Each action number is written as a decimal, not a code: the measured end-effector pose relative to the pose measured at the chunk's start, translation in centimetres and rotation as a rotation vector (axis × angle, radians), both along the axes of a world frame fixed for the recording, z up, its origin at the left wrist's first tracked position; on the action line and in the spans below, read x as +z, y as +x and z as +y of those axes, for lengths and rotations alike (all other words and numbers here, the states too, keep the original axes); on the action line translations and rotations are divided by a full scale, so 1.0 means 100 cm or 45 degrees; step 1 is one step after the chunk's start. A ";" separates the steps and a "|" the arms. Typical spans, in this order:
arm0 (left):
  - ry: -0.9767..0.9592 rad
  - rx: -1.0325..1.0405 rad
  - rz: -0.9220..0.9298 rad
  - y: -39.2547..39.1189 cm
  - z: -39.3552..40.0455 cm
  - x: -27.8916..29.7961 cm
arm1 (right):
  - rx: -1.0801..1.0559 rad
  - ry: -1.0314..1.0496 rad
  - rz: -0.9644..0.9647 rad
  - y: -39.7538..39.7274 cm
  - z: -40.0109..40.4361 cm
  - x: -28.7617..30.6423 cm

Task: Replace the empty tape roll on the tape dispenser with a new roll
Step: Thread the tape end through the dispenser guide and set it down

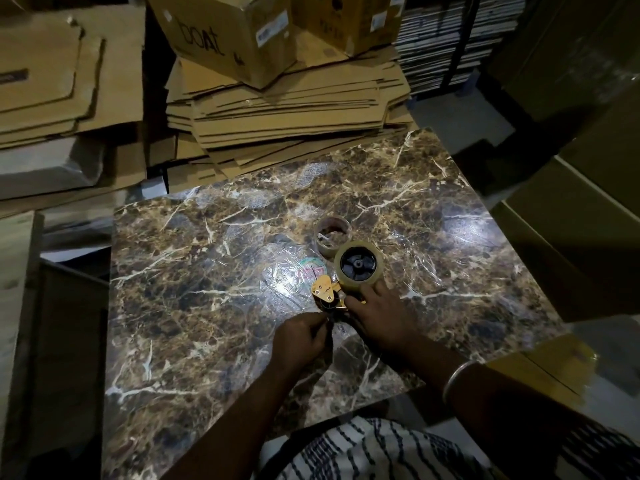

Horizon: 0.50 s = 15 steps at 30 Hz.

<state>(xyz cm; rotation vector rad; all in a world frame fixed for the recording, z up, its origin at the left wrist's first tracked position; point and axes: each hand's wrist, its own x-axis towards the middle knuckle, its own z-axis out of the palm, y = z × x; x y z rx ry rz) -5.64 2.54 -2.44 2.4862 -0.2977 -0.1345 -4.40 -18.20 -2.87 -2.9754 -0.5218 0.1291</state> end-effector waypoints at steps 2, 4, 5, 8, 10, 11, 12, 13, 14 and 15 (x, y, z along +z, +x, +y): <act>-0.073 -0.027 0.028 0.001 0.008 0.004 | 0.013 -0.022 0.017 0.000 0.000 0.002; -0.101 -0.050 0.064 0.007 0.017 0.010 | 0.023 -0.035 0.027 0.000 0.000 0.004; -0.086 -0.075 0.096 0.013 0.020 0.012 | 0.021 -0.039 0.036 0.000 0.000 0.005; 0.001 -0.216 0.142 0.034 0.028 0.014 | 0.013 -0.050 0.054 0.000 0.000 0.005; 0.031 -0.265 0.162 0.043 0.033 0.012 | 0.003 -0.051 0.060 0.000 0.001 0.005; 0.022 -0.260 0.170 0.046 0.037 0.010 | -0.005 -0.048 0.064 0.001 0.001 0.005; -0.001 -0.248 0.176 0.050 0.043 0.009 | -0.009 -0.049 0.069 0.001 0.001 0.004; -0.012 -0.243 0.179 0.053 0.048 0.007 | -0.012 -0.056 0.072 0.000 0.001 0.004; -0.001 -0.248 0.176 0.056 0.052 0.006 | -0.013 -0.060 0.066 0.000 0.002 0.004; 0.018 -0.263 0.167 0.061 0.055 0.007 | -0.014 -0.054 0.058 0.000 0.002 0.004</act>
